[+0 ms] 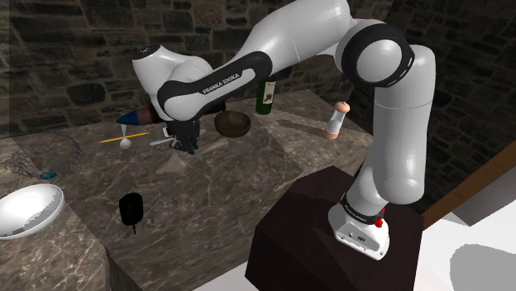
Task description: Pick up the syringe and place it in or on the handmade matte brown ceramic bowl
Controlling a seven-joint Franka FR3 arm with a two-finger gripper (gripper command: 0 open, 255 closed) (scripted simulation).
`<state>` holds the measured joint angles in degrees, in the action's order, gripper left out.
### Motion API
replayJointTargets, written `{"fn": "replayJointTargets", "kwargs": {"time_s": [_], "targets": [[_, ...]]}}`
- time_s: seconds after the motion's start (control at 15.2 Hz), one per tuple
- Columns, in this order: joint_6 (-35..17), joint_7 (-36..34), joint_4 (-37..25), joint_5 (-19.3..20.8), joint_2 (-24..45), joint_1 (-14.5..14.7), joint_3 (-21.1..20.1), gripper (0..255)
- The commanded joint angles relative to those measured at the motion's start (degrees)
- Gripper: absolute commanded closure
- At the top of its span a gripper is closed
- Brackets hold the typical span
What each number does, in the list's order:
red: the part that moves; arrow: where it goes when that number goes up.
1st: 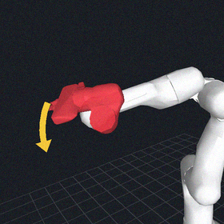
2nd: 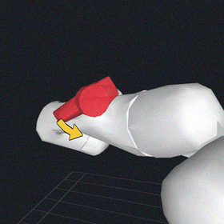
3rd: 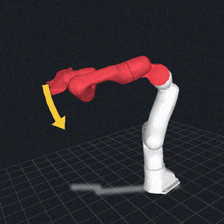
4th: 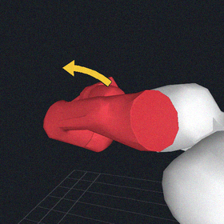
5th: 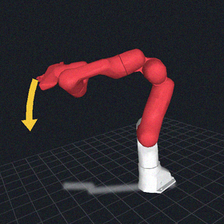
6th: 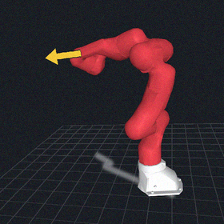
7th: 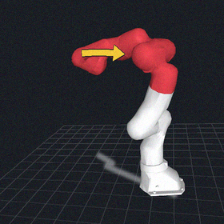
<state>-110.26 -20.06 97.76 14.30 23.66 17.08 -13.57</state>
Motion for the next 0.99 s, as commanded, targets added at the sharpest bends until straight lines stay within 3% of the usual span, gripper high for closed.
{"fn": "replayJointTargets", "kwargs": {"time_s": [0.0, 0.92], "targets": [[1.3, 0.4, -0.8, -0.2, -0.6, -0.1, -0.1, 255], [10.6, 2.2, -7.1, -1.5, -3.8, 0.0, -0.5, 255]]}}
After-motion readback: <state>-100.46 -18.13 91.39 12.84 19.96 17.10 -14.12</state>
